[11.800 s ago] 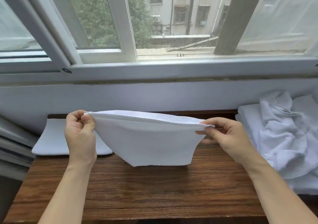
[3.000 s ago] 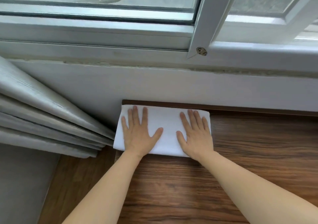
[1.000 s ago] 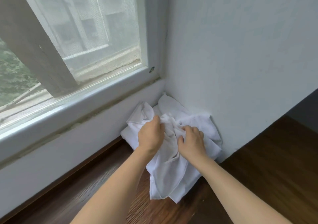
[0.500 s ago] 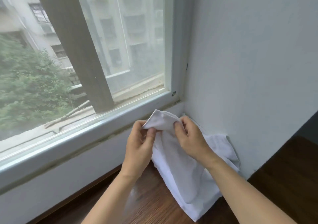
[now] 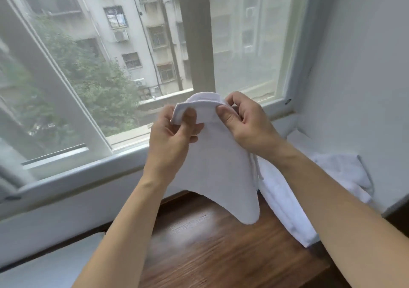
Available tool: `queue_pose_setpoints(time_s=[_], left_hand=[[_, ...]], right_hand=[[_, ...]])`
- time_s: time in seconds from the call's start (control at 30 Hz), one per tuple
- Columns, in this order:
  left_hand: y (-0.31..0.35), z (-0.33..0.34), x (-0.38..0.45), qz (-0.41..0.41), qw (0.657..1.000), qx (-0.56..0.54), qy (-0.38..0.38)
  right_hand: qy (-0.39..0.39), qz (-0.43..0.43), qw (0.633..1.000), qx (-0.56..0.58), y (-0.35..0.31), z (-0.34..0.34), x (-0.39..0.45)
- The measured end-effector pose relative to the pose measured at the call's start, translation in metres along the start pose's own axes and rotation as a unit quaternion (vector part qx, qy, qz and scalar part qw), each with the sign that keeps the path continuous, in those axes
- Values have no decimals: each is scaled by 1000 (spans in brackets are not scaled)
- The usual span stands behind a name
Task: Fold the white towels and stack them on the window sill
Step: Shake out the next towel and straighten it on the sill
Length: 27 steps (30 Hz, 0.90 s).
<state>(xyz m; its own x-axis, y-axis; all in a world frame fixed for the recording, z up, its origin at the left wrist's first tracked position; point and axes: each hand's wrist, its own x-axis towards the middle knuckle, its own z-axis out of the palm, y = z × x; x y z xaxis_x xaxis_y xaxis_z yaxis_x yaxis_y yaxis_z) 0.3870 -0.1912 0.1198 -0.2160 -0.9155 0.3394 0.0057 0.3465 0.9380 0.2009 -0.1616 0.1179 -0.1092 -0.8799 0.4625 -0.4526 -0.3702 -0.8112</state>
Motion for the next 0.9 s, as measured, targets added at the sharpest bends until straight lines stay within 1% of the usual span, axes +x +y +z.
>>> queue_pose_setpoints(time_s=[0.2, 0.37, 0.43, 0.53, 0.63, 0.73, 0.9], left_hand=[[-38, -72, -40, -74, 996, 19, 43], [-68, -123, -84, -129, 989, 44, 65], [-77, -142, -101, -141, 985, 71, 66], [-87, -166, -120, -136, 980, 122, 83], [-91, -179, -134, -148, 978, 106, 102], [-91, -178, -144, -154, 978, 107, 96], [-92, -169, -153, -167, 977, 95, 88]], right_hand=[[-95, 60, 994, 11, 11, 86, -25], [-165, 121, 979, 25, 19, 142, -54], [-199, 146, 968, 40, 23, 161, -66], [-226, 188, 953, 74, 23, 182, -78], [-265, 232, 925, 143, 23, 196, -86], [-294, 292, 888, 201, 20, 207, -91], [-293, 310, 875, 228, 13, 221, -101]])
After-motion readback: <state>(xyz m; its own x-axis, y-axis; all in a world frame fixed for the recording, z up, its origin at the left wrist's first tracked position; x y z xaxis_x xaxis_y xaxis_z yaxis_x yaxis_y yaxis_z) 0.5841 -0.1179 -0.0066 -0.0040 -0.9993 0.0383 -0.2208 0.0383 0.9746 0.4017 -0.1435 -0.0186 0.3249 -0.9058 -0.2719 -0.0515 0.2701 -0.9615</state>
